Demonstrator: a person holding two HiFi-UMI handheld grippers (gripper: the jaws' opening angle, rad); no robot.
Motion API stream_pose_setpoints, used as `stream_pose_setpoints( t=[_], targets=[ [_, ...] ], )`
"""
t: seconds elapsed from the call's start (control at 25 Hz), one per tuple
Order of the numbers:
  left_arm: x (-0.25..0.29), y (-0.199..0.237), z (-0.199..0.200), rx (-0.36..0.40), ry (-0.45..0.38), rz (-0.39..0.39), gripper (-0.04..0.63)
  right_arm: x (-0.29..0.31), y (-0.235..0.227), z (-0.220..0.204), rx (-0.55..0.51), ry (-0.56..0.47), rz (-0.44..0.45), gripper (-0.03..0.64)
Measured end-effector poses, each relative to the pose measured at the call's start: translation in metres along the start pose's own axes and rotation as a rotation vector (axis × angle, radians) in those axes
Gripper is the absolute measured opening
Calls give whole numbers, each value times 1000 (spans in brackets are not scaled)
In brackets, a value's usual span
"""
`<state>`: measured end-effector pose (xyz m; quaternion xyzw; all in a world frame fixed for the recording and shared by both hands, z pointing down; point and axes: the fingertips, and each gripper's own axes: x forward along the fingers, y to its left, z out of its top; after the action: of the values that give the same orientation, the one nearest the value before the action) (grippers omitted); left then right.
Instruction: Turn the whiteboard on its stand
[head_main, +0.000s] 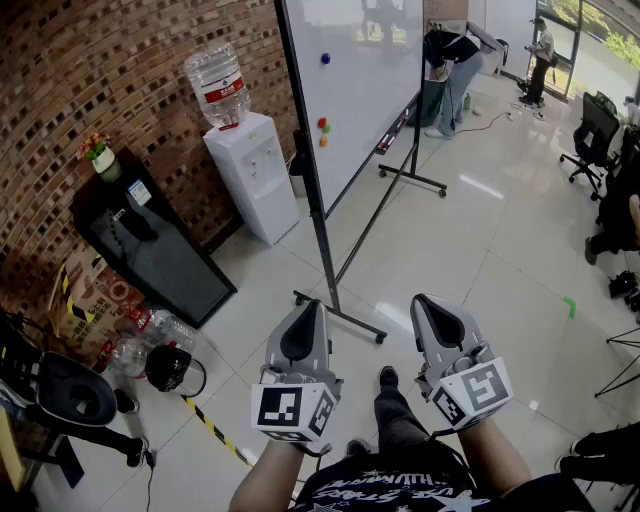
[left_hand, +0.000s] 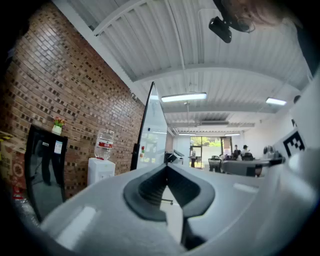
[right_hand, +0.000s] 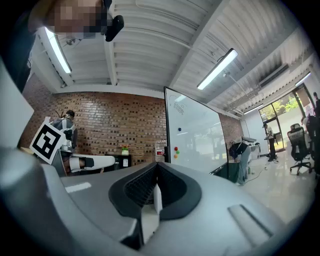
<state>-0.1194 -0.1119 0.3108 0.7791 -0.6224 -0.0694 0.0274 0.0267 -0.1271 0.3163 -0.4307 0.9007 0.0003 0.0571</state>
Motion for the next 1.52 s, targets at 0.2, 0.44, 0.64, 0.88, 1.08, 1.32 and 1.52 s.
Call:
stream_pose_setpoints(
  t=[0.2, 0.44, 0.64, 0.88, 1.08, 1.32, 1.52],
  targets=[
    [56, 19, -10, 45, -20, -6, 6, 46, -38, -6, 40, -26, -8, 8],
    [137, 48, -13, 82, -37, 22, 49, 122, -81, -15, 68, -42, 54, 8],
    [198, 75, -11, 93, -32, 60, 143, 173, -114, -5, 70, -46, 96, 8],
    [247, 115, -25, 120, 18, 92, 369, 208, -122, -15, 79, -19, 114, 8],
    [287, 139, -40, 109, 27, 51, 453, 230, -139, -31, 72, 31, 66, 8],
    [317, 132, -47, 102, 62, -90, 462, 252, -147, -38, 65, 61, 6, 8],
    [331, 135, -43, 136, 68, -85, 398, 254, -154, -44, 80, 84, -49, 8]
  ],
)
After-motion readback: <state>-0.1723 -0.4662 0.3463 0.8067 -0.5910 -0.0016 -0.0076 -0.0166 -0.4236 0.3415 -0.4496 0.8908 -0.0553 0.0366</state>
